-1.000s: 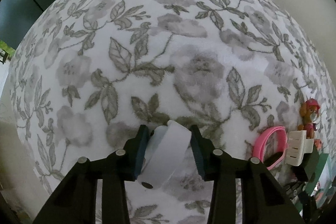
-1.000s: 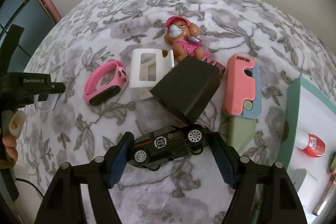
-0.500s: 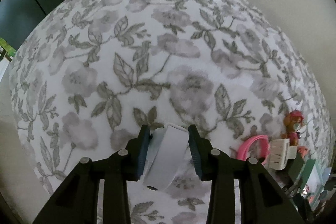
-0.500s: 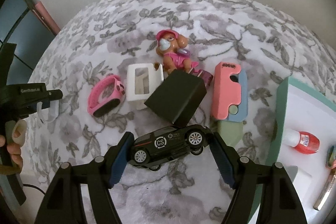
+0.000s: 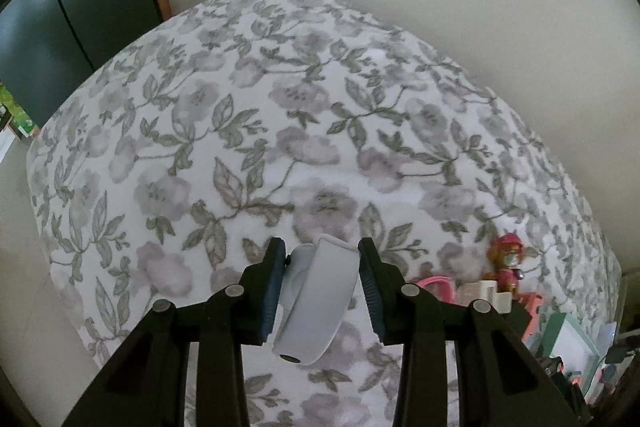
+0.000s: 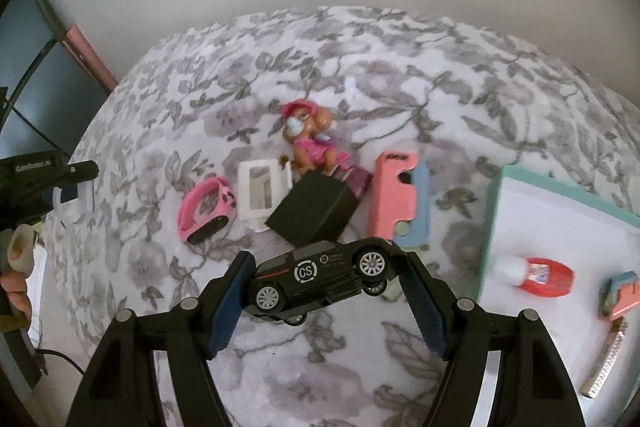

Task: Organize rigid objects
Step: 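Carry the white piece and black toy car over the tray with both tools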

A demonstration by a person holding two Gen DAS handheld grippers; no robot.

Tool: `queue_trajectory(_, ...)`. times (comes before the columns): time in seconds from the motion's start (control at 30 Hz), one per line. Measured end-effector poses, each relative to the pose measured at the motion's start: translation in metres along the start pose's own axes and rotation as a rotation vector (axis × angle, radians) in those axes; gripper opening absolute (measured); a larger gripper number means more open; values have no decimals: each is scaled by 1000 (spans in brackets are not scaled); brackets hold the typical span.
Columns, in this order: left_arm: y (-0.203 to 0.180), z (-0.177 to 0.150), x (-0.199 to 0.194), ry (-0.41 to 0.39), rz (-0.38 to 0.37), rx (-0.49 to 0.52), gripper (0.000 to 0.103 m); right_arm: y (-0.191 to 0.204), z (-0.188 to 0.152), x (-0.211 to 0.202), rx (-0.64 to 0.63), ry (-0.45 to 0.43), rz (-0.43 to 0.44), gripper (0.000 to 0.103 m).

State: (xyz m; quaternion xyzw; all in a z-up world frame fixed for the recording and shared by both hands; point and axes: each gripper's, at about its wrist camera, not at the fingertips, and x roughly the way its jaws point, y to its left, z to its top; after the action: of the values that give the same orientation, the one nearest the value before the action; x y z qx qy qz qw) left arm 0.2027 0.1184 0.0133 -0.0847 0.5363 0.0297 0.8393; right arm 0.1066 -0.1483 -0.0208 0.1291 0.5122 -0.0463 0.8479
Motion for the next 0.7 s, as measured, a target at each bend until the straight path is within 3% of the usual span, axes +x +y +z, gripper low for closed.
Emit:
queue_trajectory(0.5,-81,-27,-42,-58,-58,135,39,-74,-16,-59,212,-58,-16,76)
queue_trajectory(0.7,-113,-39,-60,-84,-79,202,39,-104,-24,-75,283,-53,-77,76)
